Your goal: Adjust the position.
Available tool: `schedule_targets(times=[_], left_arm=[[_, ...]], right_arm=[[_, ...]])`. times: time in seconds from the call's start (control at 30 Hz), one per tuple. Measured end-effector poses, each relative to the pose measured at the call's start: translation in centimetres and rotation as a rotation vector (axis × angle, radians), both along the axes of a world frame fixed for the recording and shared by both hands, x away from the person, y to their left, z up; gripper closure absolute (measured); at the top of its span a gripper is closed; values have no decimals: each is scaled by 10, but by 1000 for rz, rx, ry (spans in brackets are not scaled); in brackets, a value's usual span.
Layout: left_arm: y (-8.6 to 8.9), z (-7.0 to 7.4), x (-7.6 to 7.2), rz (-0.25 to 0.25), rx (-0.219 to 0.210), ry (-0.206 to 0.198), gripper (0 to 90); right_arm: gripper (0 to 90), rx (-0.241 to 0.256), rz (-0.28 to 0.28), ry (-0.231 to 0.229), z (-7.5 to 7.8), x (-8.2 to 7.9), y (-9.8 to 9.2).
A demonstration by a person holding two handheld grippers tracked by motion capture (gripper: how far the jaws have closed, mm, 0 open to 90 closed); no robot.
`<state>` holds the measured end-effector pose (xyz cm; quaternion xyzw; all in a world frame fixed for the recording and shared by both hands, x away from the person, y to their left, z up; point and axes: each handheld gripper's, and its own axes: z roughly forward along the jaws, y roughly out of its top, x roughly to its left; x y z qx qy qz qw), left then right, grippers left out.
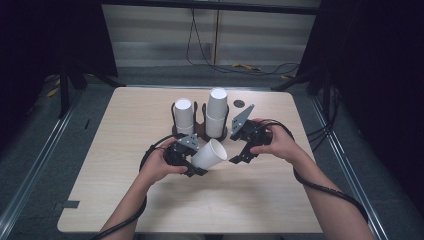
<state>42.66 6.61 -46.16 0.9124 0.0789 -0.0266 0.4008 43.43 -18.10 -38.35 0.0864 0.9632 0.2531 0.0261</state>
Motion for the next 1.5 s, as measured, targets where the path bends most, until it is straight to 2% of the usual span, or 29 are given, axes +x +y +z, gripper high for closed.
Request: schedule_targets(times=[0.1, 0.43, 0.67, 0.8, 1.0, 1.1, 1.3, 1.47, 1.5], left_arm=[[1, 0, 0, -3, 2, -2, 346], [2, -2, 1, -3, -39, 9, 346], [1, -3, 1, -9, -46, 9, 345], [1, -3, 1, -13, -35, 2, 345], [1, -4, 1, -1, -41, 9, 345], [1, -4, 1, 0, -36, 7, 345], [-2, -4, 1, -1, -36, -2, 345], [-4, -2, -1, -5, -45, -1, 345], [-4, -1, -1, -11, -35, -8, 345]], right_arm=[[138, 15, -7, -1, -1, 0, -2], [137, 87, -29, 6, -2, 0, -5], [136, 100, -26, 15, -2, -1, -2], [135, 110, -24, 17, -3, 0, 0], [135, 123, -14, 30, -3, -1, 4], [135, 111, -2, 31, -3, -2, 5], [134, 139, -2, 34, -1, -3, 7], [135, 132, 9, 38, -3, -3, 13], [135, 130, 12, 38, -3, -3, 14]])
